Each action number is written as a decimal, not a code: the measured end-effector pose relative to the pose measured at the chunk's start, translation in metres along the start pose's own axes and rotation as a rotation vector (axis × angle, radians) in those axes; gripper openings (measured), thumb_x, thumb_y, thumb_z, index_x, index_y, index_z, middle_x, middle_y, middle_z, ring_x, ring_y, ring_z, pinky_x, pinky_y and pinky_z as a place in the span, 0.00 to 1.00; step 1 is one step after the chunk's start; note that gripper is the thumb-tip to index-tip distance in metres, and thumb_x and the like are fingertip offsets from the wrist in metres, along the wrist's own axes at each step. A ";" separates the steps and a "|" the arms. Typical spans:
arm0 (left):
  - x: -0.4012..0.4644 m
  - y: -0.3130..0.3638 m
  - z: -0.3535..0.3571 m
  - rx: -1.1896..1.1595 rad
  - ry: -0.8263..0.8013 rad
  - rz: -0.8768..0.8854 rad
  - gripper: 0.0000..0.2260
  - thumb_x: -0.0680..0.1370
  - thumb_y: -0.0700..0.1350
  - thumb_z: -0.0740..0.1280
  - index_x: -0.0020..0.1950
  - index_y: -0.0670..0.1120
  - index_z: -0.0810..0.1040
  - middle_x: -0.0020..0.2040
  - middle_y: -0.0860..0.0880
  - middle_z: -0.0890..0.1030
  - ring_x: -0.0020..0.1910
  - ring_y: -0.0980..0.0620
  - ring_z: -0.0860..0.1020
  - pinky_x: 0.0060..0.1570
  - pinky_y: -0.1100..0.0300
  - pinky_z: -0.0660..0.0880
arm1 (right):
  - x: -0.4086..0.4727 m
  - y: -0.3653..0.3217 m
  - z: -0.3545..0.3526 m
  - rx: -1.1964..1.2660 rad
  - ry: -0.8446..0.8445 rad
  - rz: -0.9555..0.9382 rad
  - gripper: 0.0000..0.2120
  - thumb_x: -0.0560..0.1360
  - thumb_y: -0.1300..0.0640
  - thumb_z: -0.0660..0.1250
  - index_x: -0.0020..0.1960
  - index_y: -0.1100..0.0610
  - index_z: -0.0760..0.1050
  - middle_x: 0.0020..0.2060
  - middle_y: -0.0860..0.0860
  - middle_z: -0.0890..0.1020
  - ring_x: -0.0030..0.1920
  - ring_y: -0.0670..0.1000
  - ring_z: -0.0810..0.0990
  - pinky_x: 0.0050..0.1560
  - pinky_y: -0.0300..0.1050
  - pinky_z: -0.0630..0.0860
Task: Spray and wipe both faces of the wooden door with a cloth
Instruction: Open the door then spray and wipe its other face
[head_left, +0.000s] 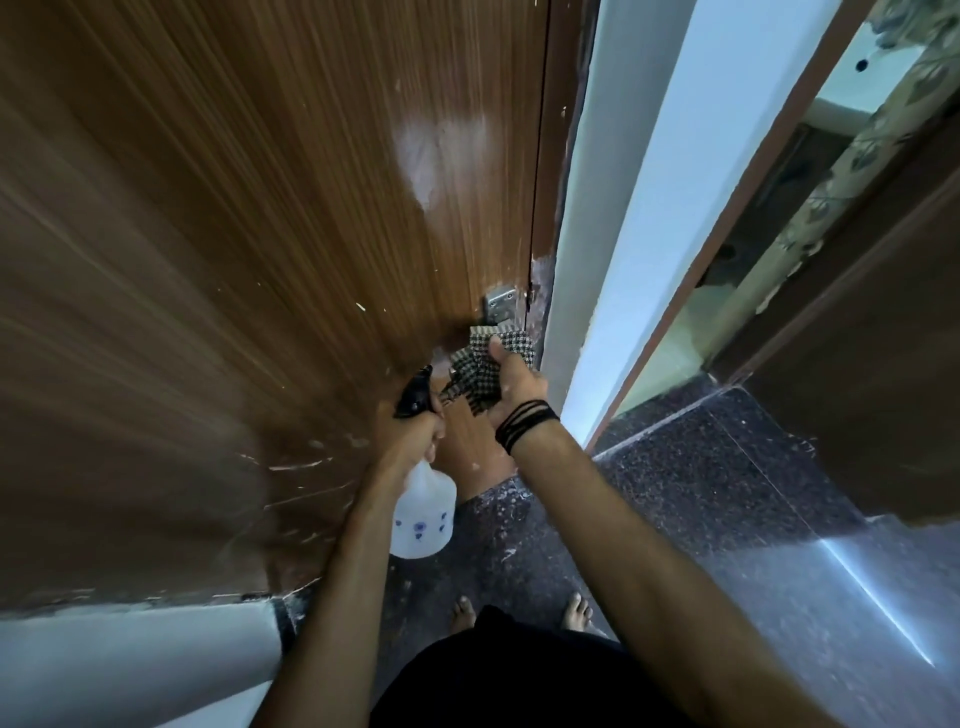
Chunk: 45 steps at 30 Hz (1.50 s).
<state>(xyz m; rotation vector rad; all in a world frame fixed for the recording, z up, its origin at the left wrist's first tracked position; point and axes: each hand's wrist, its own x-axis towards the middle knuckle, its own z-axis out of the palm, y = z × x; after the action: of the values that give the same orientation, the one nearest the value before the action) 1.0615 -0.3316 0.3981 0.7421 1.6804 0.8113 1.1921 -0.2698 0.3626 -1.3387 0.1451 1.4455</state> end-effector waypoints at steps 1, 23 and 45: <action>-0.002 0.003 0.001 0.005 -0.007 0.000 0.15 0.73 0.25 0.62 0.40 0.44 0.76 0.31 0.46 0.75 0.22 0.52 0.63 0.25 0.60 0.63 | 0.002 -0.006 -0.001 0.041 -0.007 -0.025 0.26 0.68 0.58 0.79 0.59 0.58 0.69 0.50 0.61 0.82 0.44 0.61 0.84 0.34 0.53 0.82; -0.004 -0.008 -0.001 0.065 -0.035 -0.024 0.14 0.70 0.27 0.63 0.40 0.46 0.81 0.36 0.45 0.77 0.22 0.53 0.66 0.28 0.59 0.64 | 0.021 0.058 -0.055 -0.080 0.084 -0.068 0.17 0.72 0.46 0.74 0.55 0.52 0.72 0.50 0.57 0.82 0.51 0.60 0.83 0.51 0.63 0.81; 0.019 0.012 -0.031 0.430 -0.057 0.058 0.08 0.68 0.31 0.64 0.36 0.43 0.79 0.22 0.47 0.74 0.20 0.51 0.69 0.27 0.60 0.69 | 0.011 0.101 0.028 0.094 -0.272 -0.385 0.12 0.70 0.69 0.75 0.51 0.61 0.79 0.47 0.59 0.85 0.49 0.57 0.84 0.51 0.54 0.82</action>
<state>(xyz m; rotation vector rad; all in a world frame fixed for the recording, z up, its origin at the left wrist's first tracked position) 1.0277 -0.3138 0.4037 1.1009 1.8100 0.4632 1.1025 -0.2825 0.3084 -1.0149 -0.2110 1.2582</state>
